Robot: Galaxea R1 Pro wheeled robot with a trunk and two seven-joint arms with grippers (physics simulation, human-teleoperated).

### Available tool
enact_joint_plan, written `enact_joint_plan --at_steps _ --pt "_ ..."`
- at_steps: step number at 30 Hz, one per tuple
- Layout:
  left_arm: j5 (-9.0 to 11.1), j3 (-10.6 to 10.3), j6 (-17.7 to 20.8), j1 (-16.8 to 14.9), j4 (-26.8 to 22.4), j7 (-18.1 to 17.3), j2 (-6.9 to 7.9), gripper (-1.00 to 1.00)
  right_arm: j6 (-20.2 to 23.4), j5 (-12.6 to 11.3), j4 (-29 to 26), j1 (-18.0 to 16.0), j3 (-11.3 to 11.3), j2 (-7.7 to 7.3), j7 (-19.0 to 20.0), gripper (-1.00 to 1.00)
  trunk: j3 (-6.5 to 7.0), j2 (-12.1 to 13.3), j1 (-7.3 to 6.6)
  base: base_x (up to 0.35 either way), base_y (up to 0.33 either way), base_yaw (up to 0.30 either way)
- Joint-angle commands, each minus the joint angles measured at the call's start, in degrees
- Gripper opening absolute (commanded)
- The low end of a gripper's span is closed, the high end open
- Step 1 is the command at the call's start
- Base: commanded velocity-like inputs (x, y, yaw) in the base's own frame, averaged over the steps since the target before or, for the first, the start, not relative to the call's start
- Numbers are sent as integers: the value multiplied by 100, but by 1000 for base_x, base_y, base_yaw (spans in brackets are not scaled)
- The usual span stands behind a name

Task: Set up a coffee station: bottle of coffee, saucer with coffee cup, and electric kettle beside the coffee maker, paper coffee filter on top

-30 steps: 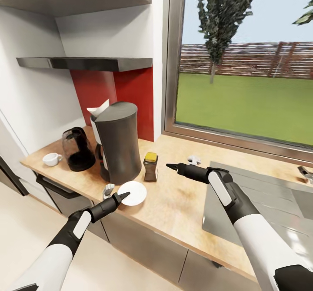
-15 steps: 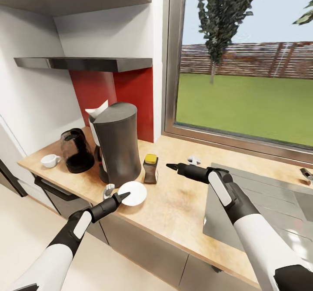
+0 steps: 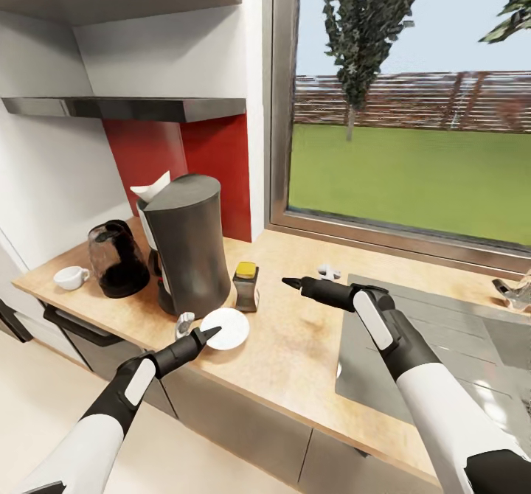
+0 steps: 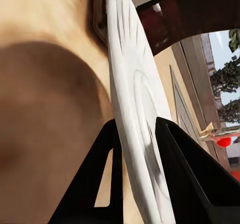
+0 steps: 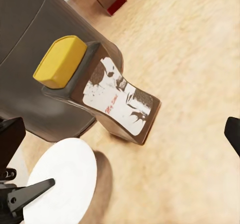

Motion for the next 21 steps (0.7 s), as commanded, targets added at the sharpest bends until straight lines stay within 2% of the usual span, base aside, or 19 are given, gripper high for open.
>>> enact_joint_plan --at_steps 1,9,10,21 --pt "18 14 34 -5 41 -5 -1 -100 15 -1 -2 -7 8 -4 9 100 -10 -10 2 0 0 -2" --pt "13 9 34 -5 288 1 -1 -100 15 -1 -2 -6 8 -4 9 100 -10 -10 2 0 0 0" --pt "13 8 34 -5 289 2 -1 100 16 -1 -2 -6 8 -6 9 100 -10 -10 2 0 0 0" --pt "18 15 34 -5 290 -5 -1 100 16 -1 -2 -6 8 -2 9 100 -10 -10 2 0 0 0"
